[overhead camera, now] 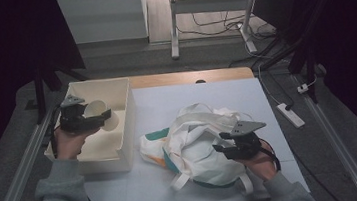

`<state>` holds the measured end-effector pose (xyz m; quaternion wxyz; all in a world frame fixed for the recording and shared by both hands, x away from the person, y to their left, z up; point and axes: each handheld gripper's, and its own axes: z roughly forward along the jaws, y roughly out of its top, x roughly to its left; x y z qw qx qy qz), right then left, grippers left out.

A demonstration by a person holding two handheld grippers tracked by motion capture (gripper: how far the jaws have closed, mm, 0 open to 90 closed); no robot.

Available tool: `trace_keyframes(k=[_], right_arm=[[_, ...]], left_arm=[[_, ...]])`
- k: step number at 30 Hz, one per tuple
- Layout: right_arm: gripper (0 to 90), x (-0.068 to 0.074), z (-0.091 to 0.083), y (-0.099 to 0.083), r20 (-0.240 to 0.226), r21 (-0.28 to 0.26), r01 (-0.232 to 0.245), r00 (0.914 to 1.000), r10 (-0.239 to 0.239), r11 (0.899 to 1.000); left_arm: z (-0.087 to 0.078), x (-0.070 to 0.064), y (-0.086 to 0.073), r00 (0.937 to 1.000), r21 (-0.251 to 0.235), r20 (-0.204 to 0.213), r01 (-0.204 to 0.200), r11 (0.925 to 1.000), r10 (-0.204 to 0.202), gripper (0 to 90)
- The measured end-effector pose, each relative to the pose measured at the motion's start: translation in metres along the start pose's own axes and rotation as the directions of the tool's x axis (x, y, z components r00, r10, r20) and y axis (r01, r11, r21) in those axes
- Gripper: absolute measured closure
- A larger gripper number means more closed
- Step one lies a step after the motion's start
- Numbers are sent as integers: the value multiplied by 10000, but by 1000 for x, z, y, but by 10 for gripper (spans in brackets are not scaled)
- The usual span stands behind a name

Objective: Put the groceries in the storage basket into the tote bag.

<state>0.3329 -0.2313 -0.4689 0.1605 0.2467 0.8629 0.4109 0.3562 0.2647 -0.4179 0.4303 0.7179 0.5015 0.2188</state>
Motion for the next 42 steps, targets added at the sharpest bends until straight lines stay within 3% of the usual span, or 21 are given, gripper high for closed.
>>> trace_keyframes(k=[7, 17, 25, 32, 42], right_arm=[[483, 0, 0, 0, 24, -8, 6, 10000, -6, 10000], [483, 0, 0, 0, 46, -38, 40, 10000, -40, 10000], [482, 0, 1, 0, 63, -38, 60, 10000, -59, 10000], [480, 1, 1, 0, 20, -11, 44, 10000, -44, 10000], [478, 1, 1, 0, 12, -11, 49, 10000, -49, 10000]], left_arm=[[-12, -7, 5, 9998, -832, 182, 90, 9965, -76, 195], [-30, -21, 13, 9991, -1905, 424, 58, 9817, 24, 195], [-33, -24, 15, 9977, -2166, 679, 172, 9761, -25, 196], [-35, -28, 17, 9921, -2422, 1244, 473, 9691, -173, 196], [-36, -45, 22, 9775, -2446, 2106, 430, 9687, 98, 196]])
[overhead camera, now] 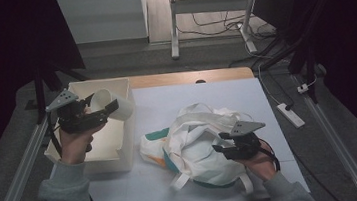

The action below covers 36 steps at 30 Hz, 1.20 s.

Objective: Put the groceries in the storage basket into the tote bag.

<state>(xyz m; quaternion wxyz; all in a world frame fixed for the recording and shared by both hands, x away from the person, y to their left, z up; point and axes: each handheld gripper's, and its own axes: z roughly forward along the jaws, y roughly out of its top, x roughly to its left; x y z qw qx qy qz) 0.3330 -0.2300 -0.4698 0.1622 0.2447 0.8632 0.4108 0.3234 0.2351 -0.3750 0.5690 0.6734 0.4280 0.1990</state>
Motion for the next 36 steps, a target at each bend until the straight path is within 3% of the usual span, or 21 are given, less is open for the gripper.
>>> trace_keyframes(k=[12, 16, 19, 30, 36], right_arm=[[474, 1, 0, 1, -3, -32, -4, 10000, 4, 10000], [474, 1, 0, 2, -52, -68, 14, 10000, -15, 10000], [473, 2, 0, 2, -98, -51, 27, 9999, -27, 10000], [463, 4, 0, 5, -213, -133, 77, 9997, -80, 9999], [455, 6, -1, 7, -249, -263, 60, 9997, -66, 9996]], left_arm=[[14, -29, 3, 9936, 376, 1030, -512, 9980, 471, 196], [19, -38, 3, 9883, 491, 1422, -635, 9968, 560, 196], [26, -44, 3, 9803, 602, 1925, -566, 9966, 441, 196], [52, -70, -1, 9638, 1150, 2558, -1081, 9875, 757, 195], [66, -80, -5, 9588, 1499, 2677, -1387, 9789, 949, 195]])
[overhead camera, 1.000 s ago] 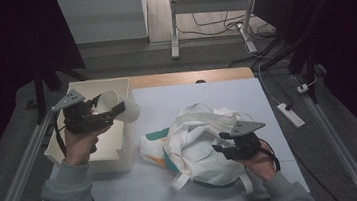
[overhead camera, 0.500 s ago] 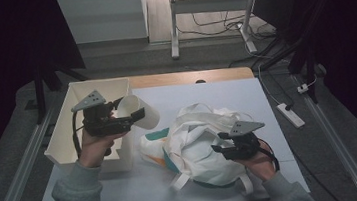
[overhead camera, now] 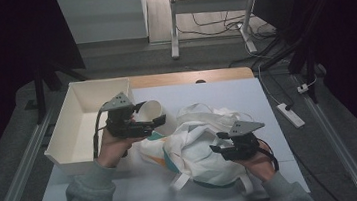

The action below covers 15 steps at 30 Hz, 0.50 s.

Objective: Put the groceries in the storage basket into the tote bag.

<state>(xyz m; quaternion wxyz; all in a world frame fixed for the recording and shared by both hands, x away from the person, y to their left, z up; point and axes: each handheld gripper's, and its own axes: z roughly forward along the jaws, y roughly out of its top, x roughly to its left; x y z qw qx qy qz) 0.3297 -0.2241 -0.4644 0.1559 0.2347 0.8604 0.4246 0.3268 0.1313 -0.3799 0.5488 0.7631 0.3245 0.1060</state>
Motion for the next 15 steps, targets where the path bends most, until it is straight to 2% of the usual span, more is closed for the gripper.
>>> trace_keyframes(k=[4, 15], right_arm=[[441, 2, 0, 2, -175, -202, -1, 9998, -3, 9998], [337, 13, -1, 13, -299, -756, 65, 9995, -88, 9971]], left_arm=[[11, -5, -1, 9998, 312, 86, -165, 9994, 162, 195], [41, -12, -6, 9991, 914, 374, -231, 9955, 198, 195]])
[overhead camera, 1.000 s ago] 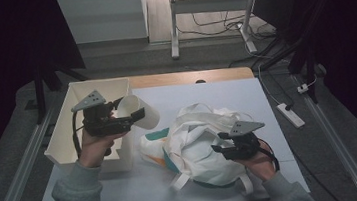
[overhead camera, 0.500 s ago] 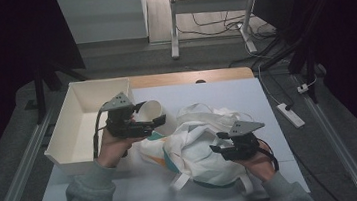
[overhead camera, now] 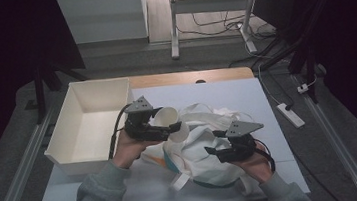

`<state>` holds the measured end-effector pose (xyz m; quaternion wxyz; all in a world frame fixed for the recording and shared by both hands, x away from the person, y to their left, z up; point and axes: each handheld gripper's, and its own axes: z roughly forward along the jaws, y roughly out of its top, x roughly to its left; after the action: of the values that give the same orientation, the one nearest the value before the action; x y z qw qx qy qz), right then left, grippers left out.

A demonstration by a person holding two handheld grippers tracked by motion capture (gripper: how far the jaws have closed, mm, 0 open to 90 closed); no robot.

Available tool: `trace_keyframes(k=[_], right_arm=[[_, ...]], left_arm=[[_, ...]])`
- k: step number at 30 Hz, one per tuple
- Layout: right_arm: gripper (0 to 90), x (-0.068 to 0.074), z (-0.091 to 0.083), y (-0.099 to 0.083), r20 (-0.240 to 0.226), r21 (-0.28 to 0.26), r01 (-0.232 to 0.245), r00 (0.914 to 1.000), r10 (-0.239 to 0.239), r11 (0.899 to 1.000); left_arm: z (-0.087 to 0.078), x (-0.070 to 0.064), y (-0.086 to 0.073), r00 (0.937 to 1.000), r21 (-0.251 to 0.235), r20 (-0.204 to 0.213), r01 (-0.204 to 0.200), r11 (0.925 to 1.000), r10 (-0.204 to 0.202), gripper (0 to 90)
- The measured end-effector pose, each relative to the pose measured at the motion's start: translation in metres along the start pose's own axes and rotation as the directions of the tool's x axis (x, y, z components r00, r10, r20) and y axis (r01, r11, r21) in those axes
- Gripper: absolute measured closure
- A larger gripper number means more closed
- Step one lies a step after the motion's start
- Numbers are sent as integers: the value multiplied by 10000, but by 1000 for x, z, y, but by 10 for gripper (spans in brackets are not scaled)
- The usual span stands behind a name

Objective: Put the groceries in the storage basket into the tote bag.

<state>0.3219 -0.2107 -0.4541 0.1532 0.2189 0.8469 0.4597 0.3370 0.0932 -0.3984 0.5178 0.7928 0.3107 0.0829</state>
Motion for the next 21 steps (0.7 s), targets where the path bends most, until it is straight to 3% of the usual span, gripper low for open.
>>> trace_keyframes(k=[7, 21], right_arm=[[236, 8, 1, 14, 39, -371, 187, 9998, -185, 9991], [137, 21, 19, 36, 133, -670, 448, 9989, -440, 9967]], left_arm=[[21, -5, -1, 9997, 486, 173, -163, 9987, 154, 195], [35, -13, -2, 9987, 777, 389, -350, 9964, 321, 195]])
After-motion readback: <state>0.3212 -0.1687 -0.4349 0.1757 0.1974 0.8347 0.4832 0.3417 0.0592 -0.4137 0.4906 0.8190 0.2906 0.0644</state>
